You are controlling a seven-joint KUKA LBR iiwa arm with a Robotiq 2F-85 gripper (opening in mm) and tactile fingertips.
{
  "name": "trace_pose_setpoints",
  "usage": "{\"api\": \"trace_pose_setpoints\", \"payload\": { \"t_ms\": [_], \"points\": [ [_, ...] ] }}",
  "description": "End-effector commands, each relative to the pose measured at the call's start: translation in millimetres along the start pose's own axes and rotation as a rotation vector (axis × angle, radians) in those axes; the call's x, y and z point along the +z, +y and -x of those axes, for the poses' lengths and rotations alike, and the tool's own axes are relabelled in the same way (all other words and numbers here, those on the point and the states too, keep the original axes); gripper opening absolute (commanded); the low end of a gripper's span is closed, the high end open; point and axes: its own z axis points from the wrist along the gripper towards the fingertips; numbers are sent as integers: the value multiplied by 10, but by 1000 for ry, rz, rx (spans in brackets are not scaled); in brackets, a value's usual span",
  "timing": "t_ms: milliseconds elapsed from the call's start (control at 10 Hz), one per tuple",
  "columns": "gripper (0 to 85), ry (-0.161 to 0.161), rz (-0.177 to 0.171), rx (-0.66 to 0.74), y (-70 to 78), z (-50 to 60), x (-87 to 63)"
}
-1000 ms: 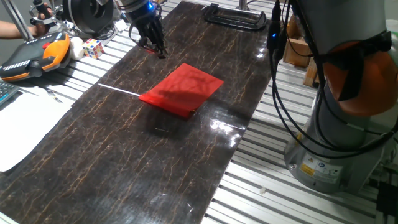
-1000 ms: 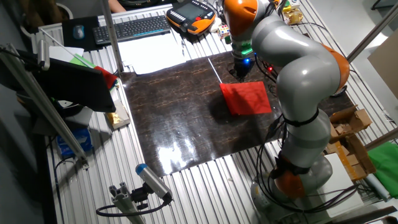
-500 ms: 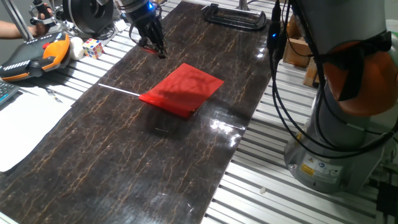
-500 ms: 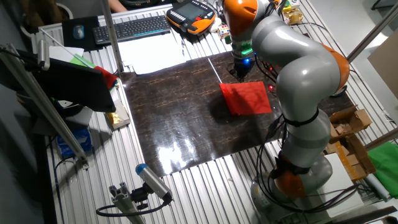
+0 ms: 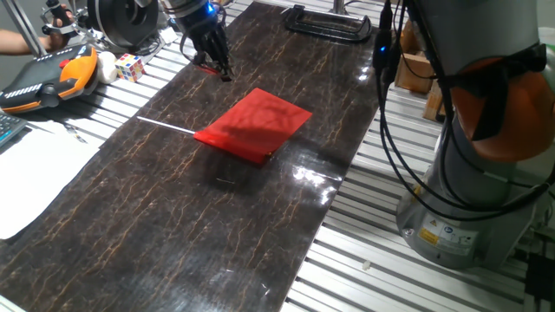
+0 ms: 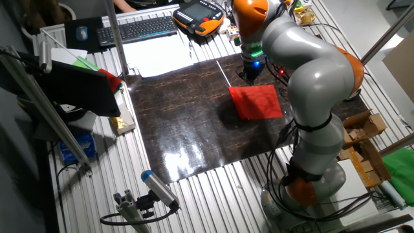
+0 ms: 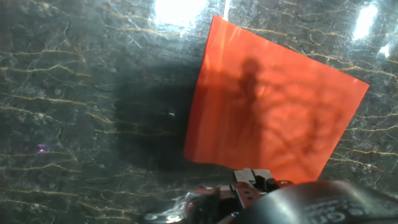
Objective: Wave the flag
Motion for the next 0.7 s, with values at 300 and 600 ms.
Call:
{"api": "trace_pose_setpoints", "payload": {
  "t_ms": [300,600],
  "points": [
    [10,-8,0,3,2,-5,3],
    [10,-9,-1,-11,3,-5,3]
  ]
}}
